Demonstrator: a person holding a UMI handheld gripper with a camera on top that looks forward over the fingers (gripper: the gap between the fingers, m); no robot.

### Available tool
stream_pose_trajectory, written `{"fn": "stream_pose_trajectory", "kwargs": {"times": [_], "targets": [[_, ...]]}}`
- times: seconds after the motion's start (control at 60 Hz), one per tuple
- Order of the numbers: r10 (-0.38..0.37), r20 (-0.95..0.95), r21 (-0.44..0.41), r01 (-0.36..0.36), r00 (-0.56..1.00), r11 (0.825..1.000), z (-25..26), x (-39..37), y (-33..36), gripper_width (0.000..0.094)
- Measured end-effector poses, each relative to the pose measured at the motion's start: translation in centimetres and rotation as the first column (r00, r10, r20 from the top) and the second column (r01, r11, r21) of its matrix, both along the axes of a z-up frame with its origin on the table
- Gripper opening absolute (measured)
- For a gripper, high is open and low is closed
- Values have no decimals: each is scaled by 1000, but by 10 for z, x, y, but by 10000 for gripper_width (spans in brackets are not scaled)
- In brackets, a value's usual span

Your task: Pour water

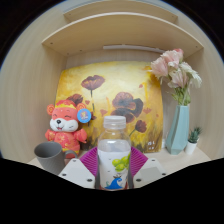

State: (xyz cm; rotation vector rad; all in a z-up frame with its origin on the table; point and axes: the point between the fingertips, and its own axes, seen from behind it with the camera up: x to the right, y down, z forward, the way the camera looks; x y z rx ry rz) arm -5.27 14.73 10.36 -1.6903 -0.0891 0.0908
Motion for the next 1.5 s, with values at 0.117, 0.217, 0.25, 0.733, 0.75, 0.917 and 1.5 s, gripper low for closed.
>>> {"fn": "stream_pose_trajectory", "kwargs": {"times": [0.117,0.217,0.25,0.733,0.75,0.917,1.5], "targets": [[-12,6,15,12,1000,1000,-1,0,-3,384],[-23,15,21,22,1000,1000,-1,0,-5,446],[-27,15,23,26,1000,999,-1,0,-6,470],[-97,-10,-196,94,995,976,-38,20,-118,841],[-100,-12,-207,95,995,974,-40,21,-126,841],[-89,2,-278,86,996,957,-50,21,-197,845],[-166,19,-150,167,986,974,51,68,-303,846]]}}
